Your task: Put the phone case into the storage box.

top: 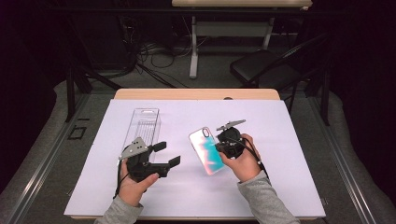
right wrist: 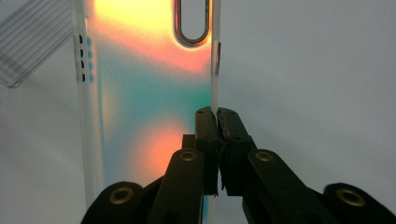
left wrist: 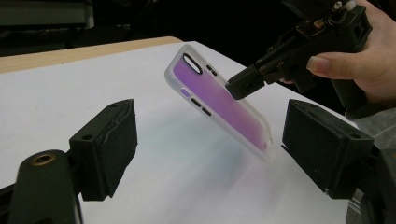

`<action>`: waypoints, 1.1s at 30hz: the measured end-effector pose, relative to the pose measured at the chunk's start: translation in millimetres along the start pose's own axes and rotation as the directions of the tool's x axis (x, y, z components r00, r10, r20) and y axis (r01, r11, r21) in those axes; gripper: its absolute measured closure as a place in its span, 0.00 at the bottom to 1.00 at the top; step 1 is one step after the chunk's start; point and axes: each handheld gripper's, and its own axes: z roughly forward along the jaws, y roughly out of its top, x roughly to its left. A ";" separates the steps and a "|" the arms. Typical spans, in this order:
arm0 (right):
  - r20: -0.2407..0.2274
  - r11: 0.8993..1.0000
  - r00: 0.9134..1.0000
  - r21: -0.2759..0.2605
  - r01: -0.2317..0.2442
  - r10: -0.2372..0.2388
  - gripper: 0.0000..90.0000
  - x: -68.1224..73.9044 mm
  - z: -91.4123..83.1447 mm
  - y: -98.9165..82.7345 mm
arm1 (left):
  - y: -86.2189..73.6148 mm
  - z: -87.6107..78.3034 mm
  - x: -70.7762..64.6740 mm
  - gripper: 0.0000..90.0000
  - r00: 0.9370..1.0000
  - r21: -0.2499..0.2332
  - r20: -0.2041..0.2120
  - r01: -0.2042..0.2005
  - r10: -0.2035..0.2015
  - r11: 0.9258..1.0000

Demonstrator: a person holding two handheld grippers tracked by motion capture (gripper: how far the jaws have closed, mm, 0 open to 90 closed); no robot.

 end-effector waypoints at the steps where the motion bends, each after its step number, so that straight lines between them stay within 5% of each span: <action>1: 0.001 1.000 1.000 -0.001 0.000 0.000 0.98 0.1 0.0 0.1 | 0.1 1.7 -0.4 0.25 1.000 0.004 -0.009 -0.001 0.001 1.000; 17: 0.005 0.999 1.000 -0.040 -0.004 0.004 0.98 2.0 -2.2 0.4 | 1.3 10.5 8.3 0.33 0.999 0.016 -0.017 0.032 -0.032 0.999; 33: 0.000 0.984 1.000 -0.178 0.010 -0.010 0.98 8.7 -9.2 -1.5 | -2.4 9.2 8.4 0.32 0.999 0.002 -0.028 0.037 -0.037 0.999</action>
